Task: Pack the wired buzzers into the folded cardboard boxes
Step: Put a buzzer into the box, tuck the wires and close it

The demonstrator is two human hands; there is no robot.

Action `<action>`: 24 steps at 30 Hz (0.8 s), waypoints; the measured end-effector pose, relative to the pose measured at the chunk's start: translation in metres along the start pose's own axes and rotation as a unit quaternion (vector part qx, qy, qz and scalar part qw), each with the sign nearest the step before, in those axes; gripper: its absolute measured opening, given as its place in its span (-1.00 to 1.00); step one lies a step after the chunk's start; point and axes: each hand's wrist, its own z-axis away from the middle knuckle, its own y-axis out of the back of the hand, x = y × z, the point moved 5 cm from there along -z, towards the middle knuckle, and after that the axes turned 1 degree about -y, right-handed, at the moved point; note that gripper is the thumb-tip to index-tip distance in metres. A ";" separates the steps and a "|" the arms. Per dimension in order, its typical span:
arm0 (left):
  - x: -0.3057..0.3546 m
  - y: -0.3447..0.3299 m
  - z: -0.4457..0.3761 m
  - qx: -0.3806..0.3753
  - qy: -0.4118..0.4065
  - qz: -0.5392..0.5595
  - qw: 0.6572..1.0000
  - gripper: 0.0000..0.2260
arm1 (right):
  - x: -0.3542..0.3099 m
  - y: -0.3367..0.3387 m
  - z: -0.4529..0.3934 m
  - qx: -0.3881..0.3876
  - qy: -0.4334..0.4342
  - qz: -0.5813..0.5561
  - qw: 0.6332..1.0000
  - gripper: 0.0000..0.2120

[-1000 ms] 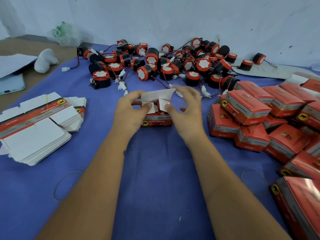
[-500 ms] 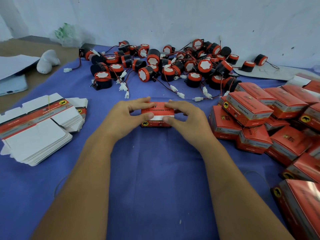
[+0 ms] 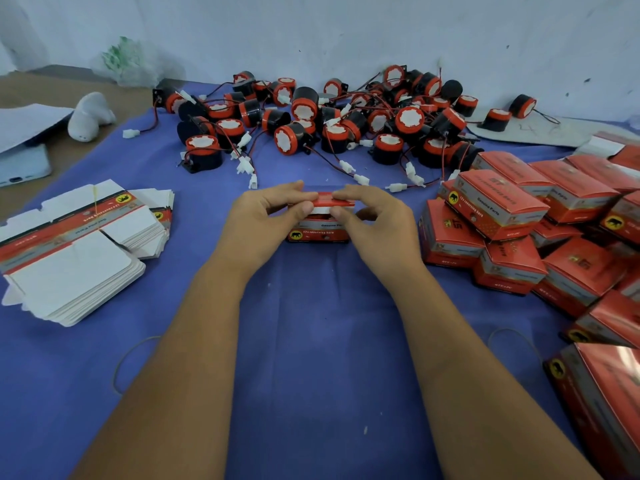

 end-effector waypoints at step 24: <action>0.026 -0.017 0.016 0.104 -0.146 -0.226 0.958 -0.89 | -0.029 -0.011 0.019 0.048 0.090 0.369 0.924 -0.85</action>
